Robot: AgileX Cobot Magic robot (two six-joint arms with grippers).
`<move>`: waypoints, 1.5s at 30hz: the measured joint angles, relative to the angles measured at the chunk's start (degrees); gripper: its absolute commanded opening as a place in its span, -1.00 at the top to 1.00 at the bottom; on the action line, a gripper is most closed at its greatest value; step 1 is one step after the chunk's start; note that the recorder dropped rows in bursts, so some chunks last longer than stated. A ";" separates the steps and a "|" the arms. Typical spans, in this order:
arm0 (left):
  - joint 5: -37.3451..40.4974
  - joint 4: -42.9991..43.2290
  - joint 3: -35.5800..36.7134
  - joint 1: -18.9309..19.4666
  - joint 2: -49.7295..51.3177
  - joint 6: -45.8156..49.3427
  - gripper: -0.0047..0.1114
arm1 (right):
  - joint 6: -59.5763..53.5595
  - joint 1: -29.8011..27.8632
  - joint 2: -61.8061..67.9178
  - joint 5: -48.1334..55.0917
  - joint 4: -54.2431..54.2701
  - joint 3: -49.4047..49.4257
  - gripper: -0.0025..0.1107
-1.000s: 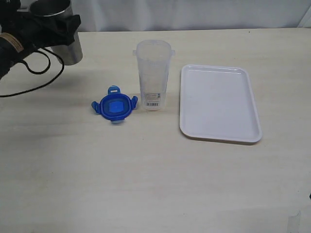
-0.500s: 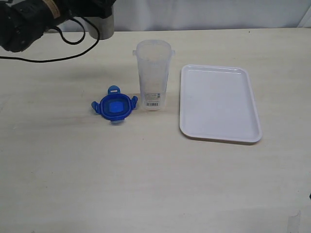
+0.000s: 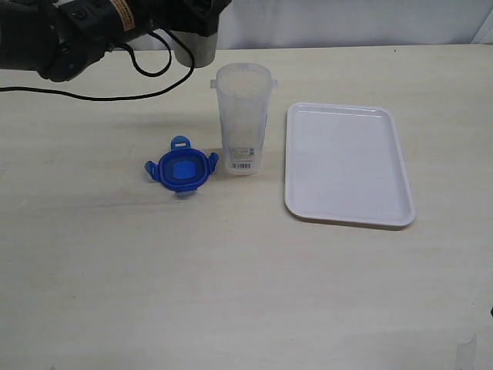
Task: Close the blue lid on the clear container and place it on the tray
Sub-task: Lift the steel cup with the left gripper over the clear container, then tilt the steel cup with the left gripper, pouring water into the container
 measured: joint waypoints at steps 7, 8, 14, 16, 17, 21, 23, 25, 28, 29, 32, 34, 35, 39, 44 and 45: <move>0.26 2.49 0.00 -1.52 0.00 2.13 0.92 | 0.00 0.00 0.00 0.00 0.00 0.00 0.88; 0.26 3.05 0.00 -1.81 0.00 3.30 0.92 | 0.00 0.00 0.00 0.00 0.00 0.00 0.88; 0.26 5.44 -0.11 -2.03 0.00 5.71 0.92 | 0.00 0.00 0.00 0.00 0.00 0.00 0.88; 0.26 6.71 -0.11 -2.03 0.00 6.85 0.92 | 0.00 0.00 0.00 0.00 0.00 0.00 0.88; 0.26 7.30 -0.11 -2.03 0.00 7.93 0.92 | 0.00 0.00 0.00 0.00 0.00 0.00 0.88; 0.26 8.08 -0.11 -2.03 0.00 11.32 0.92 | 0.00 0.00 0.00 0.00 0.00 0.00 0.88; 0.26 8.19 -0.11 -2.03 0.00 13.26 0.92 | 0.00 0.00 0.00 0.00 0.00 0.00 0.88; 0.26 8.33 -0.11 -2.03 0.00 14.59 0.92 | 0.00 0.00 0.00 0.00 0.00 0.00 0.88; 0.26 8.32 -0.11 -2.03 0.00 16.40 0.92 | 0.00 0.00 0.00 0.00 0.00 0.00 0.88; 0.26 8.32 -0.11 -2.03 0.00 16.77 0.92 | 0.00 0.00 0.00 0.00 0.00 0.00 0.88; -0.30 8.32 -0.11 -2.03 0.00 17.43 0.92 | 0.00 0.00 0.00 0.00 0.00 0.00 0.88; -1.20 8.35 -0.11 -1.91 0.00 17.67 0.92 | 0.00 0.00 0.00 0.00 0.00 0.00 0.88; -1.83 8.60 -0.11 -1.73 0.00 17.67 0.92 | 0.00 0.00 0.00 0.00 0.00 0.00 0.88; -3.90 9.76 -0.11 -0.25 0.00 17.80 0.92 | 0.00 0.00 0.00 0.00 0.00 0.00 0.88; -4.56 13.62 -0.11 0.75 0.00 17.90 0.92 | 0.00 0.00 0.00 0.00 0.00 0.00 0.88; -4.68 14.24 -0.11 0.75 0.00 17.90 0.92 | 0.00 0.00 0.00 0.00 0.00 0.00 0.88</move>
